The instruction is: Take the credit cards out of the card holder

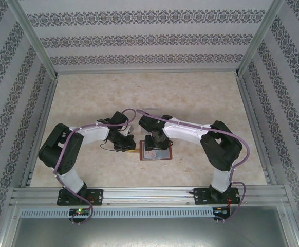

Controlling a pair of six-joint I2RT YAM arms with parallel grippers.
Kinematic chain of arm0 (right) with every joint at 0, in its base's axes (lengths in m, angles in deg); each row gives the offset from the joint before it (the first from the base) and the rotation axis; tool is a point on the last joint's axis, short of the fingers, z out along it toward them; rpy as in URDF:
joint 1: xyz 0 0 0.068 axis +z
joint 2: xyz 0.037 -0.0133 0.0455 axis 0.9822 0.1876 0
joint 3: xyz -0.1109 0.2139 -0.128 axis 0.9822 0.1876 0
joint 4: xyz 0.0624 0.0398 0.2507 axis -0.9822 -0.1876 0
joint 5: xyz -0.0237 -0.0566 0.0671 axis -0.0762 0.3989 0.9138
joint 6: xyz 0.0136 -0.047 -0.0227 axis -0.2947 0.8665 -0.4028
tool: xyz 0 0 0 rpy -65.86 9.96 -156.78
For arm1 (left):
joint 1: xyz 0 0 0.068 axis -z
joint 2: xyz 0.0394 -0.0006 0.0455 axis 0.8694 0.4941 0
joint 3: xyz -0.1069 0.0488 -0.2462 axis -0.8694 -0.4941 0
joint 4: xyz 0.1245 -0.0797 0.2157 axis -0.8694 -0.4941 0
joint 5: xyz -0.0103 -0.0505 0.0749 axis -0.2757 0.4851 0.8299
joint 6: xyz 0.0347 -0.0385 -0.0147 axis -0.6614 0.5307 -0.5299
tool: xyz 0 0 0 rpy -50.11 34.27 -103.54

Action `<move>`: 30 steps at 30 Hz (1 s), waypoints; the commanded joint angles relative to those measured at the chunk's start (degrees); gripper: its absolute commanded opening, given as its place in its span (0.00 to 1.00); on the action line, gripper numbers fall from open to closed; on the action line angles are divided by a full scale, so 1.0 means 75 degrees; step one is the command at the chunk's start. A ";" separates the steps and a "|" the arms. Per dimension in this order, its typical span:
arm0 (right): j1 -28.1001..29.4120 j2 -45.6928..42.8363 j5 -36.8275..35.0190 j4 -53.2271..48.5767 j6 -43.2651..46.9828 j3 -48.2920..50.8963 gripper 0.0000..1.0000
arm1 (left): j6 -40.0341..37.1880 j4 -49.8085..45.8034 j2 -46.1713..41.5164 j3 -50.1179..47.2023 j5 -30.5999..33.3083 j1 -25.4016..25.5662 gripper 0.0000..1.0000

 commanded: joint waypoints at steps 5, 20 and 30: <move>0.0094 -0.0211 -0.0695 -0.0773 0.0219 -0.0136 0.53 | -0.0100 -0.0205 0.0066 -0.0198 0.0162 -0.0009 0.10; -0.0011 -0.0393 -0.1024 -0.1060 0.0357 0.0005 0.53 | -0.0093 -0.0268 0.0103 -0.0104 0.0167 -0.0015 0.10; -0.0161 -0.0375 -0.1037 -0.0978 0.0494 0.0297 0.51 | -0.0117 -0.0355 0.0160 -0.0020 0.0194 -0.0010 0.10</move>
